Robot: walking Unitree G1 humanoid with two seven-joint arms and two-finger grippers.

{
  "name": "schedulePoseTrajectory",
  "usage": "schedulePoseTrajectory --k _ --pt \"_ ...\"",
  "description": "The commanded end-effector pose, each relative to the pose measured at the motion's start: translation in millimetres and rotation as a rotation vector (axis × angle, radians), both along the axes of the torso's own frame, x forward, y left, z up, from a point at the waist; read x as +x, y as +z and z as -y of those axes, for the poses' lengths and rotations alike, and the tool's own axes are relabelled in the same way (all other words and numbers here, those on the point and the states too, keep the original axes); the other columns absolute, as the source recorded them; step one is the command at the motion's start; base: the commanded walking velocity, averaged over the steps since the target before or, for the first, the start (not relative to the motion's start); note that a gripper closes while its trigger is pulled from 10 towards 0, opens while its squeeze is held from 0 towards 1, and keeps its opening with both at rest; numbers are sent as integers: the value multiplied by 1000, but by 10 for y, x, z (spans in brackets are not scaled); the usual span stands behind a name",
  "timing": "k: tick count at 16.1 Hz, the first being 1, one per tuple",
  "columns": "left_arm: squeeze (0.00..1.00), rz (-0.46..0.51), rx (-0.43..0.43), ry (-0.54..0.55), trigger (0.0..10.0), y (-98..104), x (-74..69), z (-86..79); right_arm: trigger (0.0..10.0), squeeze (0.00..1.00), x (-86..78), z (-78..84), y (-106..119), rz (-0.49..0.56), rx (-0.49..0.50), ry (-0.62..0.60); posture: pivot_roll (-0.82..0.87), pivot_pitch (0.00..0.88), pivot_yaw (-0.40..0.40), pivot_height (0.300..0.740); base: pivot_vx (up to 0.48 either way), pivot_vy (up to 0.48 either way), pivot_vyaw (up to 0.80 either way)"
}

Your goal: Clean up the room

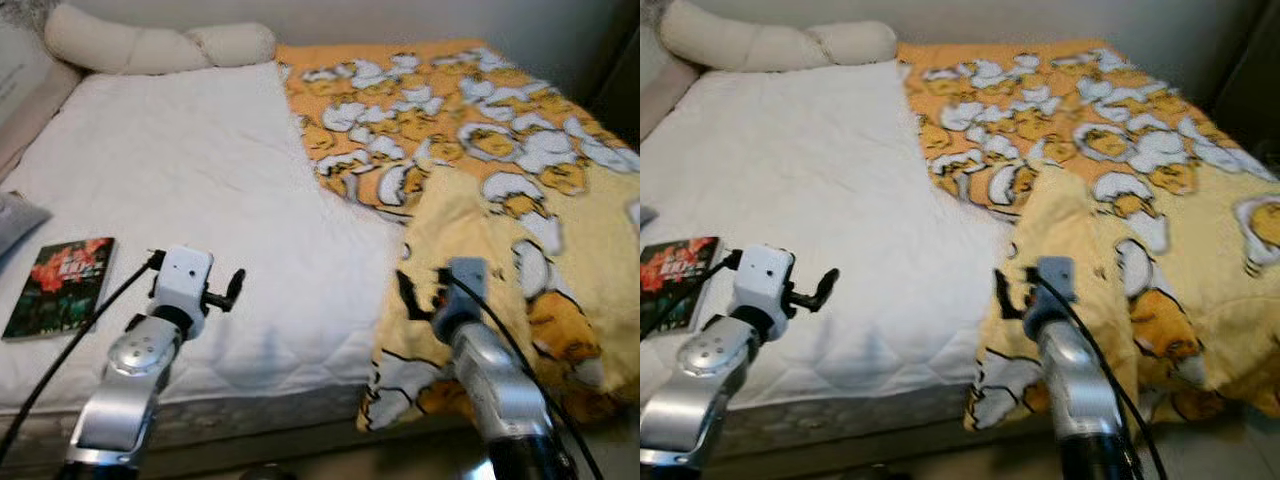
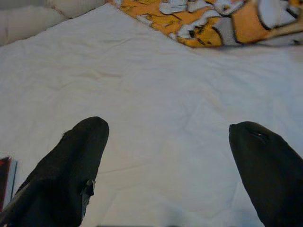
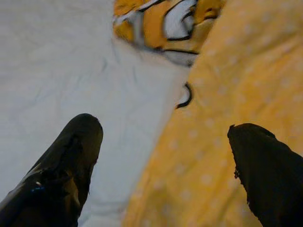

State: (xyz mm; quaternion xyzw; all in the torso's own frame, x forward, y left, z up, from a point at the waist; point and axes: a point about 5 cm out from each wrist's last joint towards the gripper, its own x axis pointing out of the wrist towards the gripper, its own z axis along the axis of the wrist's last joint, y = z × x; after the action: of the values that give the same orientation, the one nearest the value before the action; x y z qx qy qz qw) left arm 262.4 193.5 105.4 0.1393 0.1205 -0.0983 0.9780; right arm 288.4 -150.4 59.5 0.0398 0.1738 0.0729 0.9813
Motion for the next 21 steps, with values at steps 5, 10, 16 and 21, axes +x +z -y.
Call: schedulePoseTrajectory --k 5,10,16,21 --pt "643 -70 75 -205 10000 84 -144 58 10000 1000 392 -95 -145 -176 -107 142 42 0 9 740 0 0 0" --pt "643 -150 104 -388 10000 157 -394 169 10000 0 510 -200 -182 -238 -205 188 87 12 -12 740 0 0 0" --pt "639 -204 127 -422 10000 322 -685 188 9765 0 461 -320 -278 -282 -251 226 149 150 -24 740 0 0 0" --pt "643 -237 137 -404 10000 466 -929 187 0 0 357 -287 -413 -333 -228 189 216 234 -20 740 0 0 0"
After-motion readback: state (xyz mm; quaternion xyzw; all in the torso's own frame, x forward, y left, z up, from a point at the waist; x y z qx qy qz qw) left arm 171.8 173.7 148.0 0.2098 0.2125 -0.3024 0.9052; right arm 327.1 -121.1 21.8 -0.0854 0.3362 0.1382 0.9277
